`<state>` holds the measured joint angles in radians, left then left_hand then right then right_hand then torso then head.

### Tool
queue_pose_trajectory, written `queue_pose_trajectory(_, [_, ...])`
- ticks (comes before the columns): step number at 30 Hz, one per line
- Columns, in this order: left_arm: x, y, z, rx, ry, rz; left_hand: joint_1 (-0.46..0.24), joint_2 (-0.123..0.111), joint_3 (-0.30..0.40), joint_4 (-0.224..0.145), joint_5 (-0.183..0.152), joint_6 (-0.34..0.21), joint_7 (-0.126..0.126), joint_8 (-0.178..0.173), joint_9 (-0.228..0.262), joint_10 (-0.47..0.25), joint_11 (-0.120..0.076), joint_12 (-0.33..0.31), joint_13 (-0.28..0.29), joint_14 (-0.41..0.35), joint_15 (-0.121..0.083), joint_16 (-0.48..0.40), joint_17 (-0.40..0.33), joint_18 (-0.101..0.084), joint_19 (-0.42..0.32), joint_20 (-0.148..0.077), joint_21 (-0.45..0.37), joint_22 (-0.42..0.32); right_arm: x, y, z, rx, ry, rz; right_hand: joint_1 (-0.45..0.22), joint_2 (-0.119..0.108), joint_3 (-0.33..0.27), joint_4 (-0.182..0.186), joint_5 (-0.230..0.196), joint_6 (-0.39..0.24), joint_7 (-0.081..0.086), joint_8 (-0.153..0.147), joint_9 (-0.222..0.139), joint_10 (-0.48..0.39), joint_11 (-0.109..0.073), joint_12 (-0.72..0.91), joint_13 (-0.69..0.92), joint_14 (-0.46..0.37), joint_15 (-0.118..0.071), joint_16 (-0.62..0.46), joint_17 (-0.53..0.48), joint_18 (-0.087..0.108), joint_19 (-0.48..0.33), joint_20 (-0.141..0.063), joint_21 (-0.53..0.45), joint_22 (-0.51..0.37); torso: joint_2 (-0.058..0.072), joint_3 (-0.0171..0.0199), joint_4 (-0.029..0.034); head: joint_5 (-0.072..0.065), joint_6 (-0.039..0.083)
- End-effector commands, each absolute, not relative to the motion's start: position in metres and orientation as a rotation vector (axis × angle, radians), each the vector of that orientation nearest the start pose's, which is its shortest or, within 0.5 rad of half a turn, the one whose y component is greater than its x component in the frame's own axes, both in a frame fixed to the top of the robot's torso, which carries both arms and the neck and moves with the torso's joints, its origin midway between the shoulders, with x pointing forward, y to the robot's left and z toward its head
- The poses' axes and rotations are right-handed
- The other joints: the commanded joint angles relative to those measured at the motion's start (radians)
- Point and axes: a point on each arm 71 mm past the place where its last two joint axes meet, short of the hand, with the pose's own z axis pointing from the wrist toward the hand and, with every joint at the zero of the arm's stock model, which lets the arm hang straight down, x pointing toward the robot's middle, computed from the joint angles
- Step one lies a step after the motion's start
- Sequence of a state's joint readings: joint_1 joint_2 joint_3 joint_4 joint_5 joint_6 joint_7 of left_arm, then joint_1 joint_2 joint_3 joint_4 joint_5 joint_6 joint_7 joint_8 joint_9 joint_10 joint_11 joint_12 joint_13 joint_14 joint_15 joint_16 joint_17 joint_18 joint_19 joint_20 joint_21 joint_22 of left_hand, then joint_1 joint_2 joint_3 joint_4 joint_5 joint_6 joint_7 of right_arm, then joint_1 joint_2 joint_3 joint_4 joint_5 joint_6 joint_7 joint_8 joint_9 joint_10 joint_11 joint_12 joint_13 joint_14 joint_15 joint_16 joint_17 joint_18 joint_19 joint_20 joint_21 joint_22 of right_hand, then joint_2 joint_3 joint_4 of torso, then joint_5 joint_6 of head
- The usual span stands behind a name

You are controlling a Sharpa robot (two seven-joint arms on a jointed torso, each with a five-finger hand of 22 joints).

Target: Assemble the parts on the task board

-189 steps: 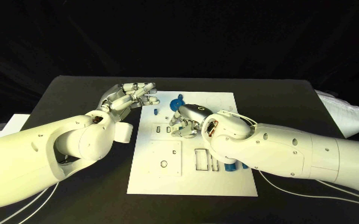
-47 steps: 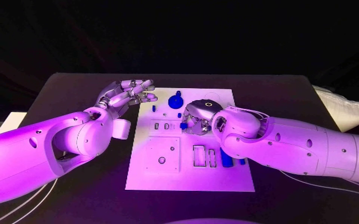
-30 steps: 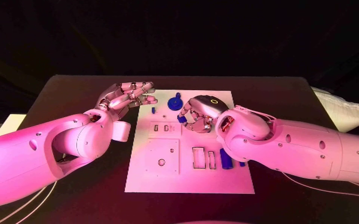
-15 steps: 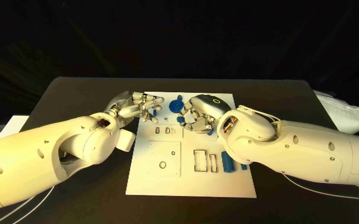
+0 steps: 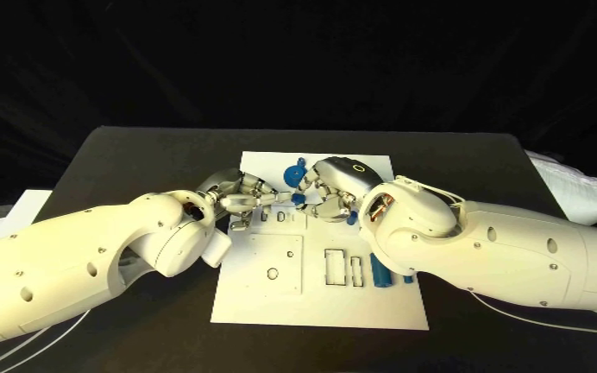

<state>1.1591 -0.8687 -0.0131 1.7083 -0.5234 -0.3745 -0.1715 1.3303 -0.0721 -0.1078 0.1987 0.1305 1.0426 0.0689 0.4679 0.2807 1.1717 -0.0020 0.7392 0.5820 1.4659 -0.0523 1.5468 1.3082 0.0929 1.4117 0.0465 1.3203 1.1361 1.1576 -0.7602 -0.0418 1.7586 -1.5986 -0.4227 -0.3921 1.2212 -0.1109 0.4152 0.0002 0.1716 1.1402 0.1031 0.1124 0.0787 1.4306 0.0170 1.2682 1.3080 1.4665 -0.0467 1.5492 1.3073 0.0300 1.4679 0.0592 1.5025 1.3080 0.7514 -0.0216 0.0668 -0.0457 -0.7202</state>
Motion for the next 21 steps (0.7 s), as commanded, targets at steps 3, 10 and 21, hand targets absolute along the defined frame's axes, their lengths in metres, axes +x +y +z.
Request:
queue_pose_trajectory(3, [0.4437, 0.1690, -0.2004, -0.766, 1.990, -1.013, 0.004, 0.016, -0.017, 0.003, -0.003, -0.012, -0.004, 0.034, 0.019, -0.006, -0.003, 0.024, 0.017, 0.104, -0.013, 0.022, 0.260, -0.019, 0.016, -0.002, 0.035, 0.051, 0.4262, -0.1071, -0.1745, -0.164, 1.601, 0.690, 0.002, -0.006, -0.004, 0.000, -0.007, 0.007, -0.004, -0.002, 0.000, 0.009, -0.001, 0.004, 0.061, 0.098, -0.005, 0.006, 0.235, 0.001, 0.040, -0.004, 0.004, 0.125, 0.000, -0.0004, -0.0008, 0.000, -0.001])
queue_pose_trajectory(10, [0.4447, 0.1678, -0.2001, -0.775, 1.974, -1.001, 0.007, 0.027, -0.032, 0.016, 0.012, -0.006, -0.022, 0.087, 0.046, 0.037, -0.019, 0.099, 0.089, 0.105, -0.027, 0.024, 0.263, -0.033, 0.044, -0.013, 0.088, 0.136, 0.4250, -0.1047, -0.1743, -0.180, 1.605, 0.690, 0.004, -0.005, -0.003, 0.000, -0.006, 0.008, -0.005, -0.002, 0.000, 0.010, -0.002, 0.007, 0.063, 0.098, -0.006, 0.006, 0.235, 0.000, 0.040, -0.004, 0.005, 0.126, 0.000, -0.0007, -0.0001, -0.002, -0.002])
queue_pose_trajectory(21, [0.4452, 0.1672, -0.1998, -0.801, 1.960, -1.002, -0.018, 0.038, -0.047, 0.048, 0.023, -0.001, -0.034, 0.124, 0.063, 0.083, -0.030, 0.177, 0.177, 0.105, -0.036, 0.024, 0.263, -0.044, 0.063, -0.023, 0.123, 0.195, 0.4238, -0.1022, -0.1741, -0.200, 1.605, 0.688, 0.006, -0.004, -0.003, -0.002, -0.003, 0.009, -0.006, -0.002, 0.000, 0.012, -0.002, 0.011, 0.066, 0.098, -0.006, 0.006, 0.235, 0.000, 0.040, -0.005, 0.005, 0.126, 0.000, -0.0009, 0.0006, -0.002, -0.007])
